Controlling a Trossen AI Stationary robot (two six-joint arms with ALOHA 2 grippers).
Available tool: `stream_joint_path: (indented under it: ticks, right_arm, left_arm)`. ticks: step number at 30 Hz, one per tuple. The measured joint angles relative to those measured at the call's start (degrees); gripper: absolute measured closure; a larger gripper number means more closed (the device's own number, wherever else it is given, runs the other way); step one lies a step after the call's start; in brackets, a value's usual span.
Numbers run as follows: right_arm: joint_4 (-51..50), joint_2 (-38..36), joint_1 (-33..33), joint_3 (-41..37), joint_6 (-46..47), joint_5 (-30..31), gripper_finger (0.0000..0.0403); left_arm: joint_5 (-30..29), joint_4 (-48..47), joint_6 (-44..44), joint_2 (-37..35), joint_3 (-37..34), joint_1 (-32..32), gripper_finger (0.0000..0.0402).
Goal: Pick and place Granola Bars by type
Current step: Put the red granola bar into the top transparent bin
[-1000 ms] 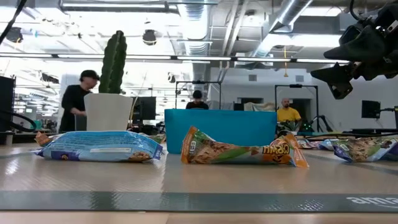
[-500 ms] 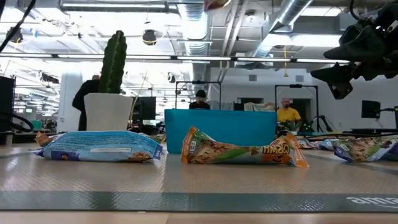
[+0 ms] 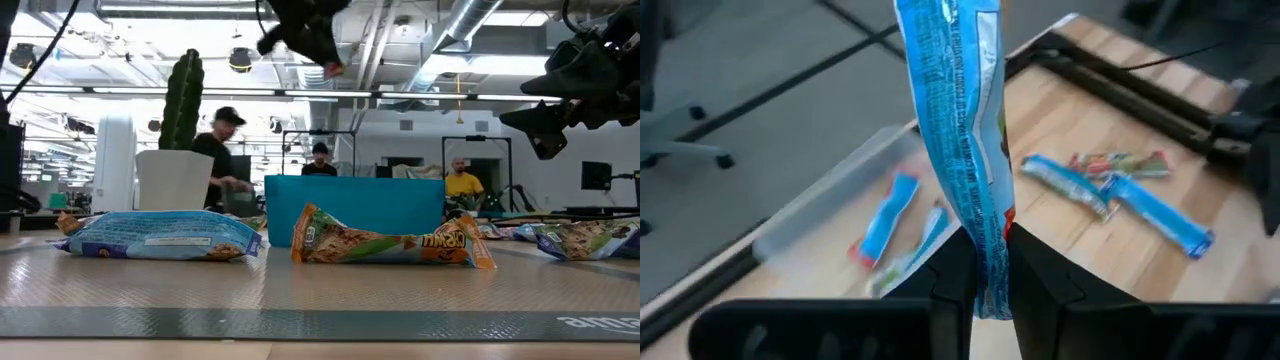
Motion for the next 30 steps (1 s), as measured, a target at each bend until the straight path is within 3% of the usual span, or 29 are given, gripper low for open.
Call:
stream_joint_path:
  ticks: [4, 11, 17, 25, 30]
  right_arm:
    - [0.0, 0.0, 0.0, 0.0, 0.0, 0.0, 0.0182]
    - [0.0, 0.0, 0.0, 0.0, 0.0, 0.0, 0.0182]
    - [0.0, 0.0, 0.0, 0.0, 0.0, -0.1, 0.0182]
    - [0.0, 0.0, 0.0, 0.0, 0.0, -0.2, 0.0182]
    - [0.0, 0.0, 0.0, 0.0, 0.0, -0.3, 0.0182]
  left_arm:
    - [7.3, 7.0, 5.1, 0.2, -2.1, 6.9, 0.0362]
    - [16.9, 6.9, 13.7, 2.0, -2.2, 17.3, 0.0366]
    - [28.4, 7.2, 21.6, 6.7, -2.3, 21.9, 0.0367]
    - [33.4, 3.5, 33.0, 12.8, -2.2, 23.4, 0.0365]
    - [30.5, 3.7, 36.6, 14.5, -2.2, 23.4, 0.0365]
